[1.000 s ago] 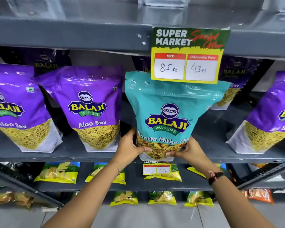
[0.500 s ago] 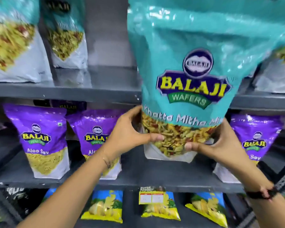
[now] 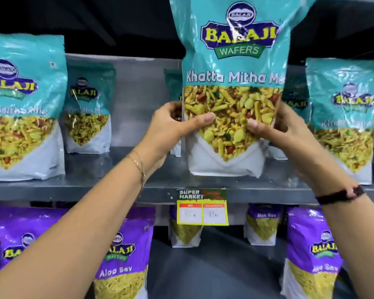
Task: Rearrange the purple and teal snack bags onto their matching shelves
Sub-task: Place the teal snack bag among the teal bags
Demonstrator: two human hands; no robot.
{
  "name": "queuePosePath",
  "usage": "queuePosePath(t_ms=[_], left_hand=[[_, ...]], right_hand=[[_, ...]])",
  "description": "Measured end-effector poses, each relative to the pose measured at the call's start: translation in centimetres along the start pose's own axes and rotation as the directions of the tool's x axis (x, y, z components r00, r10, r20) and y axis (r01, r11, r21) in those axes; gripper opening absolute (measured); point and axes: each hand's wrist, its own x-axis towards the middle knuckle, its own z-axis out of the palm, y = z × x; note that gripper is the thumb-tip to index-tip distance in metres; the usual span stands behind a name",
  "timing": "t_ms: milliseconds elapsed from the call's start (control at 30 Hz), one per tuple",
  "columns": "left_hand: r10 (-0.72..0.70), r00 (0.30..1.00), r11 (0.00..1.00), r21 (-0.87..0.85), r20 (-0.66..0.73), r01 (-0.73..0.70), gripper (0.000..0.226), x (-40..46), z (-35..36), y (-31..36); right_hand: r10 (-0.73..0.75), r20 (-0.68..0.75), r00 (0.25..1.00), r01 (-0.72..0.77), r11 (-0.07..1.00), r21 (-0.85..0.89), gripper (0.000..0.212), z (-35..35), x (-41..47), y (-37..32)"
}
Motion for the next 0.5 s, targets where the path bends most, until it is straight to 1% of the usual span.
queuePosePath(t_ms=[33,100,200,267,333,367,433,500], left_hand=[[-0.014,1.0,1.0,-0.008,-0.025,0.014,0.063,0.7,0.0,-0.4],[-0.047,0.997,0.999,-0.01,-0.06,0.046,0.072,1.7,-0.1,-1.7],[-0.074,0.995,0.997,0.006,-0.072,0.075,0.062,3.0,-0.4,-4.2],[-0.109,0.992,0.994,0.017,-0.065,0.111,0.061,3.6,-0.8,-6.0],[-0.158,0.986,0.986,0.039,-0.059,0.16,0.06,3.9,-1.2,-7.7],[-0.185,0.981,0.981,0.05,-0.054,0.188,0.056,3.9,-1.4,-8.5],[-0.22,0.975,0.974,0.039,-0.038,0.222,0.041,3.7,-1.8,-9.8],[-0.211,0.977,0.977,0.001,-0.037,0.212,0.031,3.6,-1.9,-10.4]], right_hand=[[0.016,0.0,1.0,-0.016,1.0,0.011,0.061,0.2,0.7,0.4],[0.042,-0.008,0.999,-0.042,0.999,0.014,0.059,0.9,2.0,1.7],[0.071,0.004,0.997,-0.071,0.997,0.003,0.054,2.1,3.2,4.3],[0.102,0.02,0.995,-0.102,0.995,-0.001,0.048,2.8,3.7,6.2],[0.139,0.055,0.989,-0.138,0.99,-0.007,0.049,3.4,4.0,8.0],[0.162,0.074,0.984,-0.162,0.987,-0.004,0.052,3.7,4.0,8.8],[0.186,0.103,0.977,-0.188,0.982,0.009,0.058,4.2,4.0,10.0],[0.195,0.124,0.973,-0.198,0.98,0.015,0.062,4.4,4.0,10.3]])
